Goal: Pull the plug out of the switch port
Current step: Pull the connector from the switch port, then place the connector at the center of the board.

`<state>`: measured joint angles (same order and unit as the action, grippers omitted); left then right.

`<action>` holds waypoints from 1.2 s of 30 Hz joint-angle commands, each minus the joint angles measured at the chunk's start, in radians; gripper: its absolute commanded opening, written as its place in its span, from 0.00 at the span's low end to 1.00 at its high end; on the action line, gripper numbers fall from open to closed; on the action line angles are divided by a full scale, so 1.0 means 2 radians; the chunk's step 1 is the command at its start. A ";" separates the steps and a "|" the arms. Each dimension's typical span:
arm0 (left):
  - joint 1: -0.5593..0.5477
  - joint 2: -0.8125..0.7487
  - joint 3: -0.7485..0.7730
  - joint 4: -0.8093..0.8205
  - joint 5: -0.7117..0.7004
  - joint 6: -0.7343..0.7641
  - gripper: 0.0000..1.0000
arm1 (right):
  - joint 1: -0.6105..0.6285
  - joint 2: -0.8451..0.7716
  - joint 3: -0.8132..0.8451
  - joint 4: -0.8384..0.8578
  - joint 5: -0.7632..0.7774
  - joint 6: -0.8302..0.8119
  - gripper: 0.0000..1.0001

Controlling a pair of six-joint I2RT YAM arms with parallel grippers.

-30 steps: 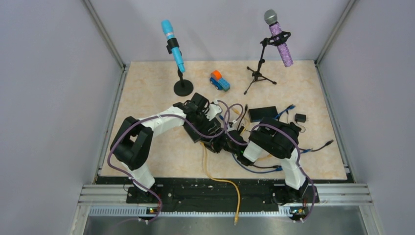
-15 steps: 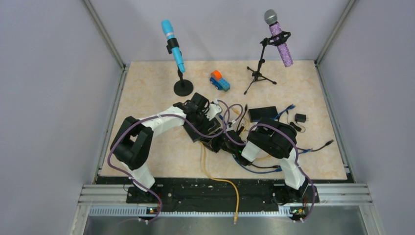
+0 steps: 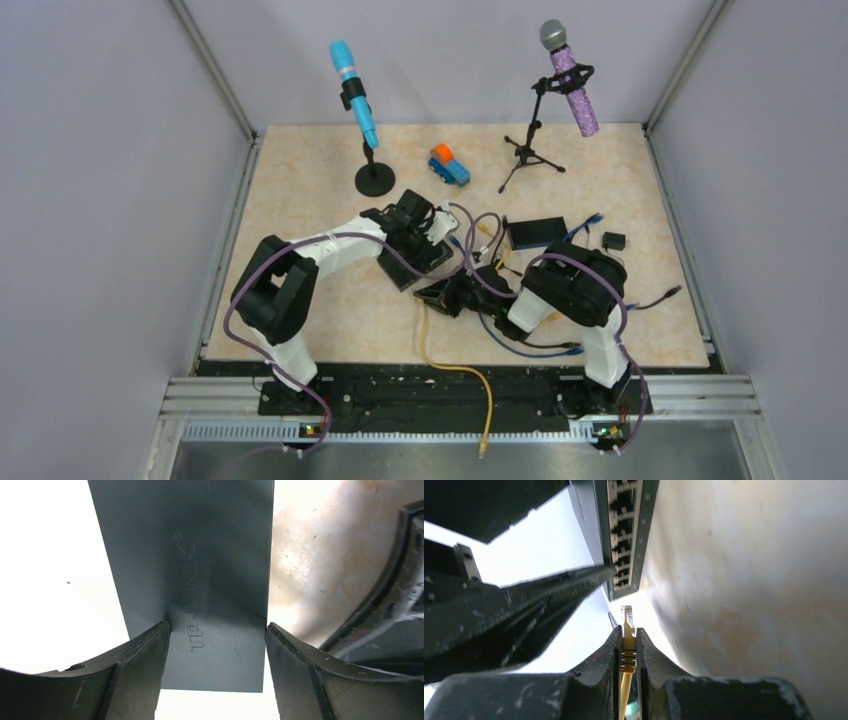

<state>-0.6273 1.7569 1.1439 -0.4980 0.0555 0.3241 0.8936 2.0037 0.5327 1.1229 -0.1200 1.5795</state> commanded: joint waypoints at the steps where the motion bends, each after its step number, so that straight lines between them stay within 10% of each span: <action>1: 0.010 0.042 -0.038 -0.054 -0.043 -0.017 0.73 | -0.002 -0.037 -0.030 0.026 -0.044 -0.006 0.00; 10: 0.011 0.027 -0.051 -0.037 -0.046 -0.018 0.77 | -0.002 -0.208 -0.001 -0.199 -0.022 -0.174 0.00; 20: 0.044 -0.093 -0.021 0.041 -0.048 -0.108 0.99 | -0.023 -0.409 0.109 -0.589 0.189 -0.298 0.00; 28: 0.121 -0.202 -0.052 0.104 -0.017 -0.202 0.99 | -0.091 -0.432 0.150 -0.635 0.213 -0.368 0.00; 36: 0.141 -0.309 -0.131 0.152 -0.007 -0.252 0.99 | -0.162 -0.265 0.276 -0.618 0.111 -0.446 0.00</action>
<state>-0.3580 1.2015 0.9413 -0.2714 0.0040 -0.0860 0.5873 1.3437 0.9558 -0.1318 0.1814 0.7994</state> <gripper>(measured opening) 0.986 0.104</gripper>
